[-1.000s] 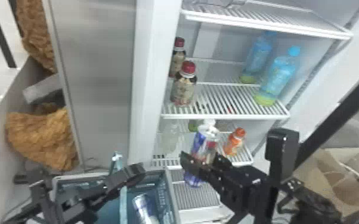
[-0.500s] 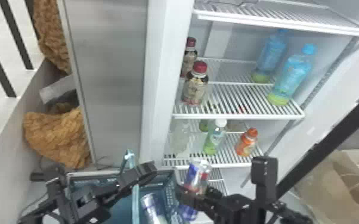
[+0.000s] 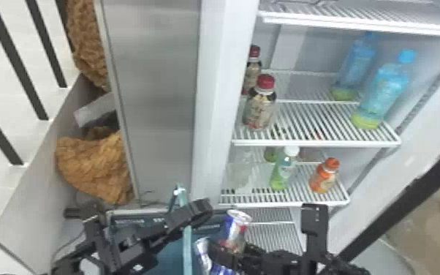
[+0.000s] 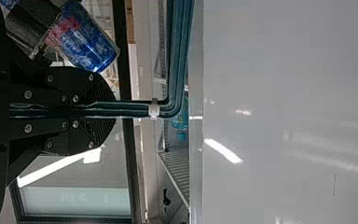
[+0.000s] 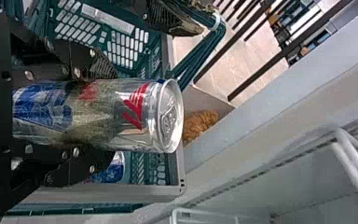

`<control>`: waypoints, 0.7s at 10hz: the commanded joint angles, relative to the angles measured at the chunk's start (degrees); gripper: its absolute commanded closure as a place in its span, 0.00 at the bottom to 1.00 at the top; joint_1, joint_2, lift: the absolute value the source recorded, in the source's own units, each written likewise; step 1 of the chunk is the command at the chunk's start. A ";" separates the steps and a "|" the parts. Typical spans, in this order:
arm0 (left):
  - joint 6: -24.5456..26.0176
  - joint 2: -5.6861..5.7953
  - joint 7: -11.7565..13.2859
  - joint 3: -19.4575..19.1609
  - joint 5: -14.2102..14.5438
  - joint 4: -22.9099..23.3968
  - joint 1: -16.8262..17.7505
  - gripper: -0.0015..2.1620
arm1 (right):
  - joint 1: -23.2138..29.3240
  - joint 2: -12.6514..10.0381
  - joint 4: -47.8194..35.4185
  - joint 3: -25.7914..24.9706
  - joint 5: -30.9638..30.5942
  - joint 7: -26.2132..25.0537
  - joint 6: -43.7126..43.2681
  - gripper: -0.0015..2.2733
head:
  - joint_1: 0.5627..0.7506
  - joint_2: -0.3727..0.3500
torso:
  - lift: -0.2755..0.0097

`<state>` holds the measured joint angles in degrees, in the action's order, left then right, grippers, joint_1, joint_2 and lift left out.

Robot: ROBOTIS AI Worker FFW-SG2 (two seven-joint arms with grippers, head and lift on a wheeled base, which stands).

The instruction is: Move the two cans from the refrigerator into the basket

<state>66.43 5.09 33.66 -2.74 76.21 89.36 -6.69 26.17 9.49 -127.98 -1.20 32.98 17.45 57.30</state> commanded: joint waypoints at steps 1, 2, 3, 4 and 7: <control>0.09 -0.08 0.00 0.00 0.00 0.00 -0.20 0.55 | -0.72 0.00 1.49 0.17 0.50 1.18 -0.92 0.13 | 0.70 0.33 | 0.86; 0.09 -0.08 0.00 0.00 0.00 0.00 -0.20 0.55 | -0.58 0.00 1.21 0.06 0.38 1.80 -3.45 0.03 | 0.70 0.34 | 0.86; -0.06 -0.08 0.09 0.00 0.00 0.00 -0.20 0.55 | 0.26 0.00 0.65 -0.63 0.38 1.97 -5.98 0.04 | 0.70 0.35 | 0.86; -0.06 -0.08 0.17 0.00 0.00 0.00 -0.20 0.55 | 1.39 -0.09 -0.20 -1.77 -0.07 2.59 -8.37 0.06 | 0.70 0.34 | 0.86; -0.06 -0.08 0.35 -0.23 0.00 0.00 -0.76 0.55 | 8.14 -0.09 -0.62 -5.31 -4.19 5.58 -28.20 0.06 | 0.70 0.27 | 0.86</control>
<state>66.37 5.01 34.03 -2.94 76.21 89.36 -7.40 32.80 9.40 -128.59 -5.51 29.42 22.84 32.57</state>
